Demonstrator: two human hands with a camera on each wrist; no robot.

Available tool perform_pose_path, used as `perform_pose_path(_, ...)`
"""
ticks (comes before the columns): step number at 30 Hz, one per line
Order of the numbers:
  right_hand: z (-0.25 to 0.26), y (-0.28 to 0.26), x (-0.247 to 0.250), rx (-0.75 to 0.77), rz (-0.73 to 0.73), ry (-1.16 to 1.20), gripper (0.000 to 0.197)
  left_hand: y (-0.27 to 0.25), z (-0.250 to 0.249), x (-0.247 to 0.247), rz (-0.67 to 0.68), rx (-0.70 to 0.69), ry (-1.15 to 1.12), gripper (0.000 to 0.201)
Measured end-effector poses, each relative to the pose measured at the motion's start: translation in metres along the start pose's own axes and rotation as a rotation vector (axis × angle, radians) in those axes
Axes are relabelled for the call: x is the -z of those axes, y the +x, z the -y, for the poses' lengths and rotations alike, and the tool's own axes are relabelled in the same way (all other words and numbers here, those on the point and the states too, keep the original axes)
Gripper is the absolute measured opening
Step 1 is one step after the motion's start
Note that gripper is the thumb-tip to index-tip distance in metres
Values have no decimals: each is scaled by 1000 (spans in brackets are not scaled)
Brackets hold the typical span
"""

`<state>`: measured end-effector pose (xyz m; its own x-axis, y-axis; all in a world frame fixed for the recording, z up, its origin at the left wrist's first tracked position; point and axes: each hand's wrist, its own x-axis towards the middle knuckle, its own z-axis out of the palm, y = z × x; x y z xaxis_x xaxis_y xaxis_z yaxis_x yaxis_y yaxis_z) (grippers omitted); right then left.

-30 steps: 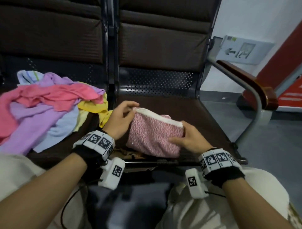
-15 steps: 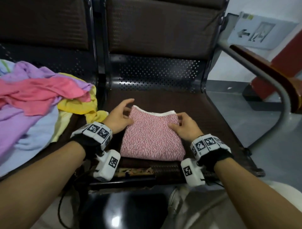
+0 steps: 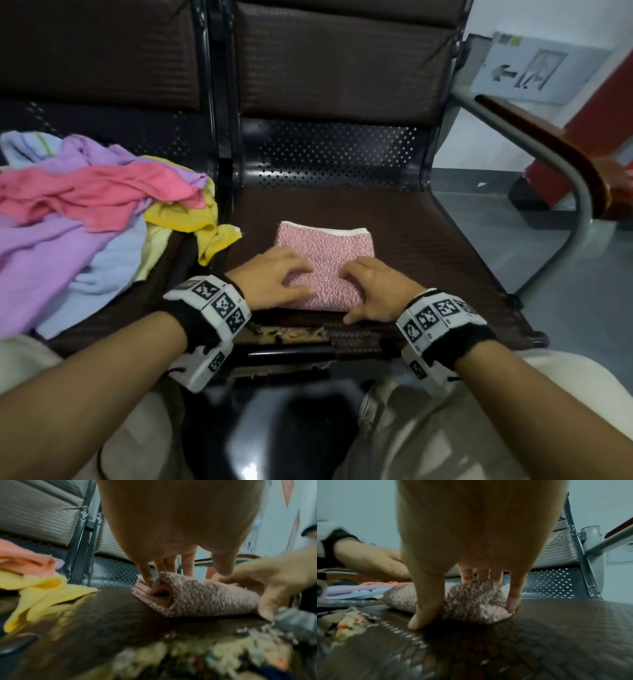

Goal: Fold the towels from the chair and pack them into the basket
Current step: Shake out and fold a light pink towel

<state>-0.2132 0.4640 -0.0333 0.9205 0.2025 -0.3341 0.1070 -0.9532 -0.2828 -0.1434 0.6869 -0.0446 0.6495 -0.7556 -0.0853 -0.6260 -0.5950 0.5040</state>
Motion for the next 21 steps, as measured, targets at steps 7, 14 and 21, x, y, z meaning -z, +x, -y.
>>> perform_pose_path(7,7,-8,8,-119,-165,32,46,-12,0,5,51,38,444,40)
perform_pose_path(14,-10,-22,12,-207,-268,361,17,-18,-8,19,-124,183,-60,8)
perform_pose_path(21,-23,5,9,-326,-322,496,16,6,7,14,-178,304,-121,18)
